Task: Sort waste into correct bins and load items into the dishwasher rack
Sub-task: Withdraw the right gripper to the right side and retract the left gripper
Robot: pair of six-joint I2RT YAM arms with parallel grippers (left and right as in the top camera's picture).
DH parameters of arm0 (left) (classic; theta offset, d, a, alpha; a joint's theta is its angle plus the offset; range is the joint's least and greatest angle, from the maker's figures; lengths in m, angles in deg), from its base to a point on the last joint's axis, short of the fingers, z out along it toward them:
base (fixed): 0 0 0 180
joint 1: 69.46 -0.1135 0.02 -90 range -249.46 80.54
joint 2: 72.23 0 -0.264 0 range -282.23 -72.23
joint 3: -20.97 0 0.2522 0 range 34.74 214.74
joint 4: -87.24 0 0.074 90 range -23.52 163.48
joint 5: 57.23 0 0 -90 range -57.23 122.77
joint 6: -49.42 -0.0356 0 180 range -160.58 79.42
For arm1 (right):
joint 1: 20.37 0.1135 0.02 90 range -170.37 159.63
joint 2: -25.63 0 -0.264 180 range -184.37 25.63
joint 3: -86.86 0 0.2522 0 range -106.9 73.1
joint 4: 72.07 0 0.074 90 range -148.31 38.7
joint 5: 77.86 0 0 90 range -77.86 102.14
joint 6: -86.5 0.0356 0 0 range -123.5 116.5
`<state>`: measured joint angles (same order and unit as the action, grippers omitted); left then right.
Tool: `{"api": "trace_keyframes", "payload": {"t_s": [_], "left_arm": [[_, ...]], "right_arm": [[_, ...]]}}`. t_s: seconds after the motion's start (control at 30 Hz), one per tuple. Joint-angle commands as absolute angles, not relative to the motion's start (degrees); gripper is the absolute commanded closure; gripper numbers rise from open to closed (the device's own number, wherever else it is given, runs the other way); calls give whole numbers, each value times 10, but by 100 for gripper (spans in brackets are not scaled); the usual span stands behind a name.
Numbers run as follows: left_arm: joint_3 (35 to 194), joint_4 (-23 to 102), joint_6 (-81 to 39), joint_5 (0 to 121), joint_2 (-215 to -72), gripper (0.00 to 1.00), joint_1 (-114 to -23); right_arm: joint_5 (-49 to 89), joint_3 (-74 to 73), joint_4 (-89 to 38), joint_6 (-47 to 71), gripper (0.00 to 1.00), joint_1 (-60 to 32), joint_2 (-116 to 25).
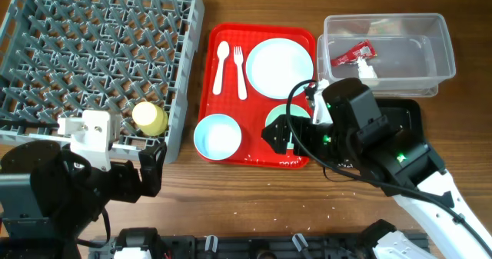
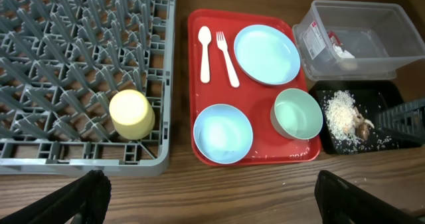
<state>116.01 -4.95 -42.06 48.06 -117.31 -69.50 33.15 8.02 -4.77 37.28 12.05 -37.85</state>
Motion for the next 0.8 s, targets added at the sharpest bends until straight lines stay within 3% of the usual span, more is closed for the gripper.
{"api": "trace_keyframes", "payload": {"t_s": [0.0, 0.17, 0.33, 0.5, 0.6, 0.77], "left_arm": [[1162, -48, -434, 477, -1171, 0, -692], [1162, -48, -434, 477, -1171, 0, -692], [1162, -48, -434, 477, -1171, 0, -692], [1162, -48, -434, 477, -1171, 0, -692], [1162, -48, -434, 477, -1171, 0, -692], [1162, -48, -434, 477, -1171, 0, -692]], "right_arm": [[303, 74, -73, 232, 0, 119, -293], [24, 108, -93, 141, 0, 117, -72], [101, 259, -183, 8, 0, 4, 76], [254, 512, -410, 32, 0, -127, 157], [300, 624, -472, 30, 0, -156, 245], [272, 680, -490, 25, 0, -159, 254]]}}
